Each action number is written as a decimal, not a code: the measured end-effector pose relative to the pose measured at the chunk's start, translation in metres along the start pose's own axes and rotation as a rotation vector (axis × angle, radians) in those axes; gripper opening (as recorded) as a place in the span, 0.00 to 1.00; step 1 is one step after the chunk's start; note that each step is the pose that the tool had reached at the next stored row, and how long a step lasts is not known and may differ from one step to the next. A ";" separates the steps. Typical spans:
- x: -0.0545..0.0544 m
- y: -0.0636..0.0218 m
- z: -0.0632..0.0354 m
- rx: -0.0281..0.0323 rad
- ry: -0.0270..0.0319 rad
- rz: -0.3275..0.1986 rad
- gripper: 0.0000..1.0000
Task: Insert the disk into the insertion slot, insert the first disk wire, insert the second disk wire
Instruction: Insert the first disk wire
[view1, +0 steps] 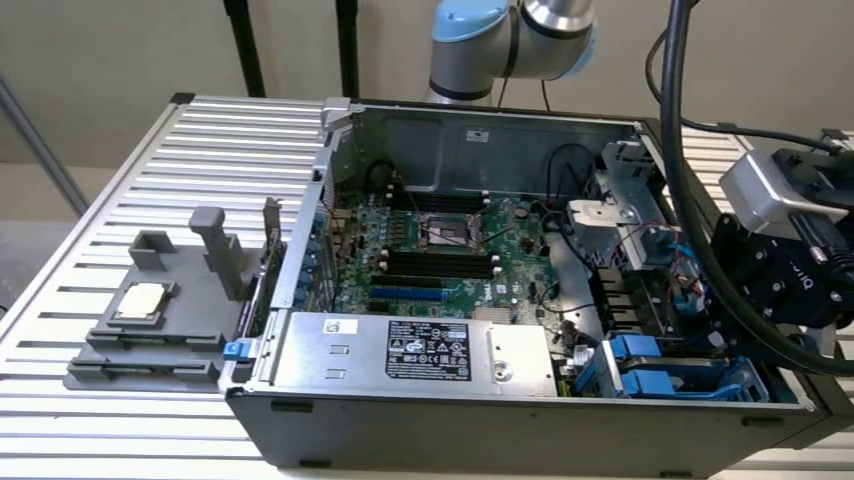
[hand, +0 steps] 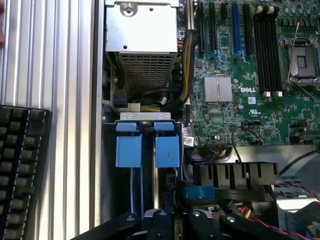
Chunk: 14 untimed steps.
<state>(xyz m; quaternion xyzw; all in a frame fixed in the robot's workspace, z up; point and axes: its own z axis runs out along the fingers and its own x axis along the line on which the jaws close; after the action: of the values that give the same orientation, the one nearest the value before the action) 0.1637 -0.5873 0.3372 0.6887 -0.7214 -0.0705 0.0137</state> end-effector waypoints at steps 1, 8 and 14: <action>0.000 0.0000 0.0003 0.0001 0.0005 0.000 0.16; -0.003 -0.0003 0.0023 0.0001 0.0034 0.000 0.16; -0.005 -0.0019 0.0026 0.0002 0.0050 0.001 0.16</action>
<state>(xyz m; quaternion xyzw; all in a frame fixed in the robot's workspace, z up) 0.1655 -0.5823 0.3347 0.6886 -0.7217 -0.0687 0.0154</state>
